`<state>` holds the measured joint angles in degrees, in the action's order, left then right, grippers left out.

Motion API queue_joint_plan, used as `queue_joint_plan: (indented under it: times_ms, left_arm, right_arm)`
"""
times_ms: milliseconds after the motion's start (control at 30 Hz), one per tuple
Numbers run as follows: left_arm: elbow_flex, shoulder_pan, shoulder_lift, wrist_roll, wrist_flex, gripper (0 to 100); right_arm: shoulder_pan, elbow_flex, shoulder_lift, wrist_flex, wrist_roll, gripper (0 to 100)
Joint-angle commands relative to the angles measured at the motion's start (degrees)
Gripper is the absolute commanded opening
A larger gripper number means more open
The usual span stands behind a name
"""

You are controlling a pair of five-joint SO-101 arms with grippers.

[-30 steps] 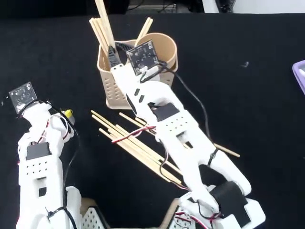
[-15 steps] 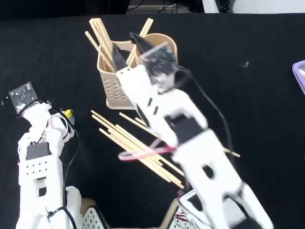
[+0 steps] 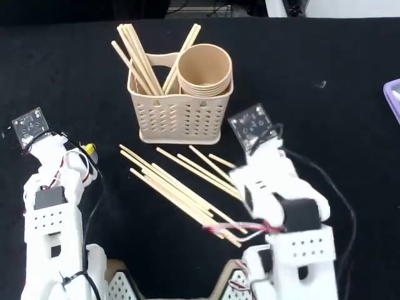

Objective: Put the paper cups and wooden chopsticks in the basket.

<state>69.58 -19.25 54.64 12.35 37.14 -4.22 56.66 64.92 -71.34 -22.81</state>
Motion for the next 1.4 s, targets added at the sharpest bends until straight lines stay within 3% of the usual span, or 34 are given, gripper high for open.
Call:
queue_joint_plan:
  times_ms: [0, 100, 233, 600, 800, 1000, 1100, 1367]
  left_arm:
    - [-0.66, -0.4, 0.35, 0.26, -0.7, 19]
    - [-0.66, -0.4, 0.26, 0.26, -0.7, 19]
    - [-0.57, -0.4, 0.26, 0.26, -0.88, 19]
    - [-0.48, -0.4, 0.35, 0.26, -0.7, 19]
    - [-0.48, -0.48, 0.35, 0.18, -0.7, 19]
    - [-0.48, -0.48, 0.35, 0.18, -0.7, 19]
    - [-0.48, -0.57, 0.35, 0.18, -0.7, 19]
    - [-0.48, -0.48, 0.35, 0.18, -0.88, 19]
  right_arm:
    - [4.31, 11.12, -0.48, 7.82, -12.48, 16.1]
    - [2.64, 16.66, -2.24, 12.4, -17.49, 20.9]
    - [2.2, 17.45, -4.88, 13.27, -18.46, 32.2]
    - [-4.22, 13.93, -19.91, 16.88, -19.43, 31.5]
    - [-3.96, 10.42, -27.91, 18.29, -23.91, 31.5]
    - [-0.26, 9.54, -33.54, 29.01, -24.88, 31.5]
    - [0.26, 9.45, -37.05, 29.36, -28.13, 31.5]
    - [0.26, 7.08, -42.77, 29.27, -28.4, 28.3]
